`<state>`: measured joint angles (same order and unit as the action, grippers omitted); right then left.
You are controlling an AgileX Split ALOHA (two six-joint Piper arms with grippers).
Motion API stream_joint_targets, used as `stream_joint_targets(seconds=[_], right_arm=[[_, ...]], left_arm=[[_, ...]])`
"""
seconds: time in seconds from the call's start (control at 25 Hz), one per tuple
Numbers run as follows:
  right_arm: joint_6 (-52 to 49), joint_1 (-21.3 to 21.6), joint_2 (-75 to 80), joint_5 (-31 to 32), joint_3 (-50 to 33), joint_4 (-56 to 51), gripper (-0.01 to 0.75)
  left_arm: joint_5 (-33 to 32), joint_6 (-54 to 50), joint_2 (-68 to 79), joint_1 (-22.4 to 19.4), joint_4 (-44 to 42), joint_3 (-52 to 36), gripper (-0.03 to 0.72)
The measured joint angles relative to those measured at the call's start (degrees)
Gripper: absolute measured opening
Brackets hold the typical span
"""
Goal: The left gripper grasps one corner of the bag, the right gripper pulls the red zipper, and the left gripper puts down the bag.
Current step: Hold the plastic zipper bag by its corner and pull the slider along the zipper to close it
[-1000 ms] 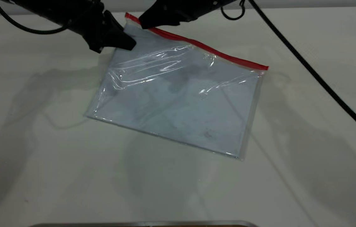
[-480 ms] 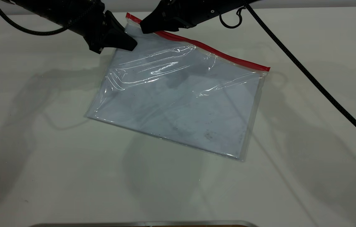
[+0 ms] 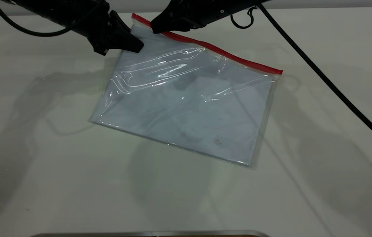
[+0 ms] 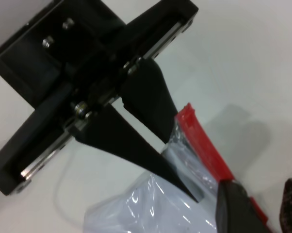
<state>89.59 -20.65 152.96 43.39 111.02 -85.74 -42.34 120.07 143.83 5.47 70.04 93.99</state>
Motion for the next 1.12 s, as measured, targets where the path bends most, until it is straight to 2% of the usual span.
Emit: stream_joint_targets(seconds=[0.28,0.56,0.88,1.12], right_arm=[[0.25,0.00,0.00,-0.31,0.02,1.09,0.231],[1.73,0.06,-0.05,-0.42,0.07,1.09,0.043],[2.57,0.64,-0.05,0.56,0.06,1.09,0.036],[2.85,2.12,-0.64,3.31,0.61,1.18,0.035]], left_arm=[[-0.12,0.00,0.00,0.00,1.74,0.00,0.054],[-0.12,0.00,0.00,0.00,2.16,0.00,0.057],[-1.07,-0.42,-0.56,-0.20,2.16,0.00,0.057],[-7.60,-2.42,-3.66,-2.53,2.72,-0.06,0.057]])
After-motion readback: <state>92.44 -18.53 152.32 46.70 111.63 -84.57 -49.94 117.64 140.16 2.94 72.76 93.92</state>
